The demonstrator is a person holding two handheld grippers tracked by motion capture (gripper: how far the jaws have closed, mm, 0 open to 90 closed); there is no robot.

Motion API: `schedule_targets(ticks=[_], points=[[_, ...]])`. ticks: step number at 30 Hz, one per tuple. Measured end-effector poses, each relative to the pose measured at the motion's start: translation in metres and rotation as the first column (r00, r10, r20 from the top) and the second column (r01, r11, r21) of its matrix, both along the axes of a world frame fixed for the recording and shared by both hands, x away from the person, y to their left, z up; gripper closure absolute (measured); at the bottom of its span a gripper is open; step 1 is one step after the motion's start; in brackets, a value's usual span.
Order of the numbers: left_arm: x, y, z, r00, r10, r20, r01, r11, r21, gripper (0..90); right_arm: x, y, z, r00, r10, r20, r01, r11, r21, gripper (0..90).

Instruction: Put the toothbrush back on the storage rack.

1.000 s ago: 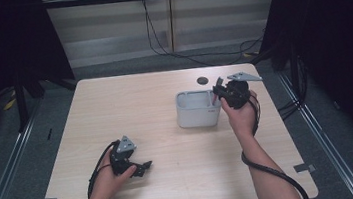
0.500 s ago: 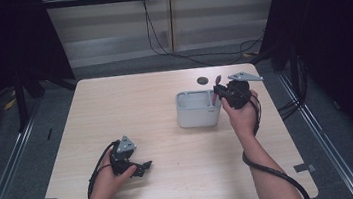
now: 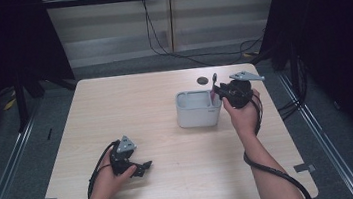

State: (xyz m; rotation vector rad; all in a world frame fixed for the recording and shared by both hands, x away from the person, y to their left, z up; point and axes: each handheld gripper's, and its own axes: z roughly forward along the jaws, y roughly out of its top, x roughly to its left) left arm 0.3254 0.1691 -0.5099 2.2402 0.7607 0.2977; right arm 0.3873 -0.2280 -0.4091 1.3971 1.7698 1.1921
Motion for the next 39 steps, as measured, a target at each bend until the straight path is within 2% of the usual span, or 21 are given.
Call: schedule_targets(ticks=[4, 9, 11, 16, 21, 22, 26, 39], points=[[0.000, 0.000, 0.000, 1.0000, 0.000, 0.000, 0.000, 1.0000, 0.000, 8.1, 0.000, 0.000, 0.001, 1.0000, -0.001, 0.006, 0.001, 1.000, -0.002, 65.3], [0.000, 0.000, 0.000, 1.0000, 0.000, 0.000, 0.000, 1.0000, 0.000, 8.1, -0.001, 0.000, 0.001, 0.9999, 0.008, 0.012, -0.008, 1.000, 0.021, 58.0], [0.000, 0.000, 0.000, 1.0000, 0.000, 0.000, 0.000, 1.0000, 0.000, 8.1, -0.002, 0.001, 0.003, 0.9994, 0.011, 0.032, -0.011, 1.000, 0.018, 51.3], [0.000, 0.000, 0.000, 1.0000, 0.000, 0.000, 0.000, 1.0000, 0.000, 8.0, -0.002, 0.001, 0.006, 0.9990, 0.012, 0.043, -0.014, 0.999, 0.031, 44.7], [0.000, 0.000, 0.000, 1.0000, 0.000, 0.000, 0.000, 1.0000, 0.000, 8.1, -0.004, 0.000, 0.008, 0.9985, 0.015, 0.053, -0.015, 1.000, 0.007, 38.4], [0.000, 0.000, 0.000, 1.0000, 0.000, 0.000, 0.000, 1.0000, 0.000, 8.1, -0.005, 0.000, 0.008, 0.9984, 0.014, 0.054, -0.013, 1.000, -0.014, 38.0], [0.000, 0.000, 0.000, 1.0000, 0.000, 0.000, 0.000, 1.0000, 0.000, 8.1, -0.007, -0.001, 0.008, 0.9982, 0.023, 0.056, -0.021, 0.999, -0.039, 36.1], [0.000, 0.000, 0.000, 1.0000, 0.000, 0.000, 0.000, 1.0000, 0.001, 8.1, -0.011, -0.005, 0.009, 0.9966, 0.075, 0.034, -0.073, 0.996, -0.042, 29.7]])
